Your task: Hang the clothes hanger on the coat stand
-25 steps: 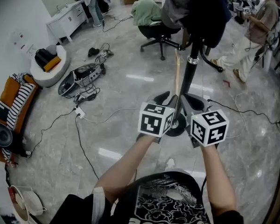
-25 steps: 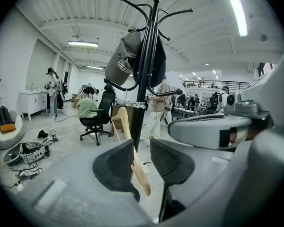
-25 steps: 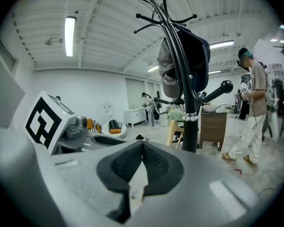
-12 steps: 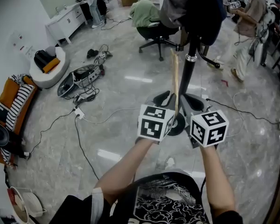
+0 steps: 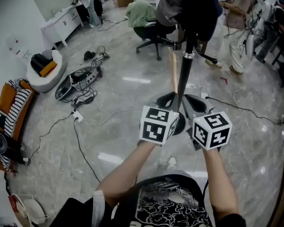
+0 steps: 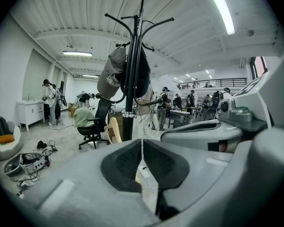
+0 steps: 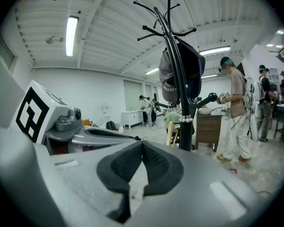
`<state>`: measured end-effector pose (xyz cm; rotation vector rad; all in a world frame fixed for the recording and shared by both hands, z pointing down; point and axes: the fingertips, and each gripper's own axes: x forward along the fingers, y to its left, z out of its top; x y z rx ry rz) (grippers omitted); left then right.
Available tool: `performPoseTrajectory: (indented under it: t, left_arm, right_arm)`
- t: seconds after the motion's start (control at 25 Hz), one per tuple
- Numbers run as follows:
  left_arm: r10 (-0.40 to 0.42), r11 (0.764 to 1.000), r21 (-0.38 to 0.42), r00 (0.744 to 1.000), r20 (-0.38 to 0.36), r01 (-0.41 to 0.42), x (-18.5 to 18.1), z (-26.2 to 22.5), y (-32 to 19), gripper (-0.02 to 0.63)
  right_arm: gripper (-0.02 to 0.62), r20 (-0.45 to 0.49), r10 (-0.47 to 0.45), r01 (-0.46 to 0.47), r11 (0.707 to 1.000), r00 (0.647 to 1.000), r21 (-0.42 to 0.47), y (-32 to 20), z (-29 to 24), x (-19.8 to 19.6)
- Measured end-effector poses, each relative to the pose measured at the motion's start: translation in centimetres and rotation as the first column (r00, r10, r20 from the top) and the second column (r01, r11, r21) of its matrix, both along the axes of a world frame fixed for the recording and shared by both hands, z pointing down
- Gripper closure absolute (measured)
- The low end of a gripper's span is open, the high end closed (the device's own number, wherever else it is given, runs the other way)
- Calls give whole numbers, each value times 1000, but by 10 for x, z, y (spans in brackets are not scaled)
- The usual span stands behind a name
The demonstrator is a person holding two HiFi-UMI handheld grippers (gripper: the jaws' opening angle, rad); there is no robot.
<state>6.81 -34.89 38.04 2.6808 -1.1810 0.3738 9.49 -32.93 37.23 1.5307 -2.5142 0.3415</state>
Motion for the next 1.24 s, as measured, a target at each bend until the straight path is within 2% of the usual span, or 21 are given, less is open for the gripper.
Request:
performPoseTrajectory:
  t: [0.36, 1.24]
  left_arm:
    - [38, 999, -6, 999, 13, -38, 8, 5, 13, 600]
    - [32, 999, -14, 999, 28, -32, 6, 14, 11, 600]
  right_arm:
    - [595, -3, -16, 16, 1000, 1000, 10, 9, 2, -2]
    - [595, -1, -13, 13, 1000, 1000, 13, 9, 7, -1]
